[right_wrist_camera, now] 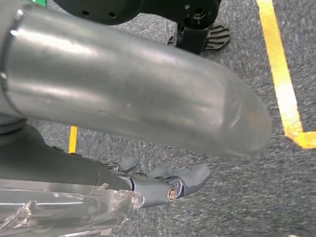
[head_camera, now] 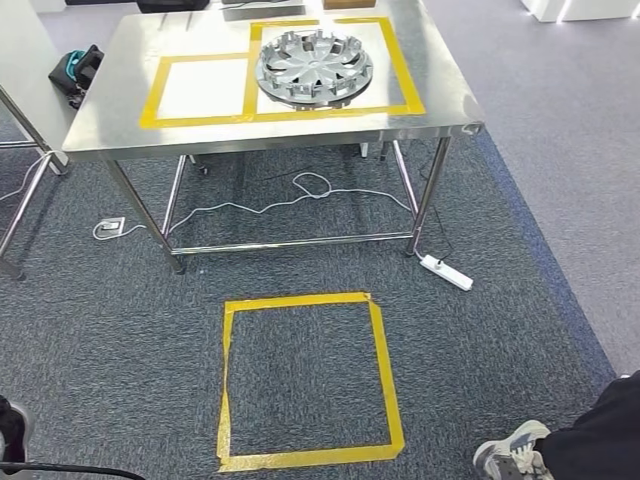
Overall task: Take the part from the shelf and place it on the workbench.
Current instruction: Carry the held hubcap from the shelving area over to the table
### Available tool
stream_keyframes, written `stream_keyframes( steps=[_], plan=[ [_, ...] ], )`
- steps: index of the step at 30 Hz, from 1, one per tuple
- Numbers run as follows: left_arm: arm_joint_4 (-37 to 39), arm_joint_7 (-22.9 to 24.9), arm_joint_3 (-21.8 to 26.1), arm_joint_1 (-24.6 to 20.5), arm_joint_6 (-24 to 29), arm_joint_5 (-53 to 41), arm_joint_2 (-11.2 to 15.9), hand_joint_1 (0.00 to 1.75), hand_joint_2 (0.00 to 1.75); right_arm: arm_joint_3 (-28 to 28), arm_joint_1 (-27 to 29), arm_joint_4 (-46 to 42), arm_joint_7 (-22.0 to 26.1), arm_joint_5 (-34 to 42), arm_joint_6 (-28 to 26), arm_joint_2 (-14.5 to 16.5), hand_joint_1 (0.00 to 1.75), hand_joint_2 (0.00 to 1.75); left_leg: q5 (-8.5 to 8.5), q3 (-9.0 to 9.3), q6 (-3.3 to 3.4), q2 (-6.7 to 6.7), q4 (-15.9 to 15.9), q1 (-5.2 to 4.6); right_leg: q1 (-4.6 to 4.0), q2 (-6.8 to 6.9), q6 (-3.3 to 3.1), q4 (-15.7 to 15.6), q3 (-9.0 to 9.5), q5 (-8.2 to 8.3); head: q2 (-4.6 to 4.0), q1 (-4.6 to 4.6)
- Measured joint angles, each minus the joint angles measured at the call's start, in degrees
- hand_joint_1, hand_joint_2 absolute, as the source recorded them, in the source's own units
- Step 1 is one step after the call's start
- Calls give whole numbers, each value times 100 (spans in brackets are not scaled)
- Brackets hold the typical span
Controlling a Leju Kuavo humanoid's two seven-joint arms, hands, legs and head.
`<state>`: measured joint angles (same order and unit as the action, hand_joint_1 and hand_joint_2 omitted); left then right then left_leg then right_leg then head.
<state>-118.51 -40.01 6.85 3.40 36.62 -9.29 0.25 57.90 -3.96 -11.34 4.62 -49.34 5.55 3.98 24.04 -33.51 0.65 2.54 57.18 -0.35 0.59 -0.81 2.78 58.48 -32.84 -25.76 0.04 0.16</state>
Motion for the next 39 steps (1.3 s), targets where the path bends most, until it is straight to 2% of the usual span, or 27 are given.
stream_keyframes(
  steps=[2, 3, 4, 7, 11, 15, 19, 24, 25, 26, 28, 29, 30, 31, 32, 33, 34, 35, 37, 38, 39],
  plan=[
    [1, -1, -2, 17, -43, 11, -5, 175, 175, 0, 7, 0, -1, 0, -3, 1, 0, 0, -12, 3, 87, -5, -12, -3, -2, -8, -11, -3, -10, 14, 0, -2],
    [1, -1, -3, 25, -95, 19, -8, 175, 175, 1, 9, 0, -1, -2, -4, 2, 0, 0, -20, 11, 112, -9, -25, -3, -7, -16, -19, -2, -11, 14, 0, -3],
    [2, -1, -3, 28, -161, 25, -10, 175, 175, 1, 10, 0, -1, -4, -5, 2, 0, 0, -24, 19, 107, -12, -42, -2, -12, -20, -32, -2, -12, 14, 0, -3],
    [2, -1, -5, 36, -334, 29, -19, 175, 175, 2, 9, 0, 3, -23, -6, 2, 0, 0, -49, 29, 36, -17, -83, 8, -26, -21, -75, 1, -23, 14, 0, -3],
    [5, 0, -21, 55, -483, 0, -23, 175, 175, 2, 9, 0, 11, -55, 1, 2, 0, 0, -60, 26, -118, -17, -107, 29, -42, -20, -105, 4, -38, 17, 0, 0],
    [19, -1, -29, 67, -585, -10, -24, 175, 175, 2, 8, 0, 32, -68, 7, 2, 0, 0, -54, 18, -130, -17, -101, 28, -33, -19, -102, -4, -35, 21, 0, 2],
    [37, -1, -29, 50, -598, -10, -17, 175, 175, 2, -2, 0, 38, -78, 3, 30, 0, 0, 4, 20, -4, -18, -147, -7, 8, -15, -12, -123, 11, 41, 0, -8],
    [36, 0, -28, 43, -596, -10, -16, 175, 175, 2, -9, -1, 33, -79, -2, 28, 0, 0, -31, 88, 34, -16, -264, 15, -17, -12, 10, -151, 33, 52, 0, -7],
    [37, 0, -27, 38, -594, -10, -18, 175, 175, 2, -8, -1, 29, -80, -5, 30, 0, 0, -55, 137, 48, -20, -324, 33, -22, -4, 17, -108, 16, 28, 0, 2],
    [39, 0, -27, 32, -589, -10, -19, 175, 175, 2, -7, -1, 25, -84, -6, 32, 0, 0, -73, 187, 62, -27, -371, 53, -15, 4, 33, 120, -96, -87, 0, 16],
    [50, 0, -24, 27, -561, -10, -24, 175, 175, 2, 11, 0, 12, -90, 3, 37, 0, 0, -35, 289, 36, -38, -414, 111, 42, 23, 128, 914, -537, -352, 0, 42],
    [55, 0, -23, 29, -544, -9, -26, 175, 175, 2, 17, 0, 8, -93, 9, 38, 0, 0, 13, 328, -4, -38, -393, 148, 82, 27, 189, 1121, -670, -363, 0, 45],
    [59, 0, -22, 32, -526, -9, -27, 175, 175, 2, 25, 0, 4, -94, 14, 39, 0, 0, 75, 372, -68, -34, -353, 191, 130, 30, 262, 999, -636, -211, 0, 46],
    [60, 0, -22, 30, -513, -12, -27, 175, 175, 2, 23, 2, 5, -97, 17, 44, 0, 0, 140, 398, -138, -32, -297, 220, 167, 17, 333, 620, -444, -38, 0, 51],
    [62, 0, -22, 27, -502, -18, -24, 175, 175, 3, 20, 9, 6, -98, 22, 67, 0, 0, 217, 409, -208, -26, -223, 243, 192, -15, 352, 306, -270, 59, 0, 69],
    [64, 0, -22, 24, -490, -26, -23, 175, 175, 4, 18, 14, 6, -98, 24, 86, 0, 0, 279, 412, -263, -20, -163, 249, 209, -42, 328, 116, -153, 82, 0, 82],
    [67, 0, -23, 22, -479, -34, -22, 175, 175, 5, 17, 19, 6, -98, 27, 105, 0, 0, 317, 408, -297, -11, -127, 244, 207, -66, 271, 81, -112, 25, 0, 74],
    [69, 0, -25, 22, -472, -43, -20, 175, 175, 6, 17, 23, 6, -97, 29, 121, 0, 0, 335, 412, -308, 4, -119, 244, 196, -75, 174, 103, -106, -19, 0, 64],
    [72, 0, -30, 21, -464, -56, -20, 175, 175, 8, 15, 21, 8, -96, 31, 123, 0, 0, 361, 432, -317, -10, -110, 252, 183, -61, 48, 138, -82, -84, 1, 10],
    [72, 0, -31, 14, -459, -62, -18, 175, 175, 8, 14, 20, 10, -96, 31, 126, 0, 0, 410, 382, -322, -56, 6, 251, 176, -56, -6, 138, -50, -116, 1, -7],
    [72, 0, -32, 8, -450, -66, -17, 175, 175, 9, 14, 20, 12, -96, 31, 128, 0, 0, 502, 248, -325, -111, 256, 244, 172, -47, -52, 127, -7, -147, 1, -24]
  ],
)
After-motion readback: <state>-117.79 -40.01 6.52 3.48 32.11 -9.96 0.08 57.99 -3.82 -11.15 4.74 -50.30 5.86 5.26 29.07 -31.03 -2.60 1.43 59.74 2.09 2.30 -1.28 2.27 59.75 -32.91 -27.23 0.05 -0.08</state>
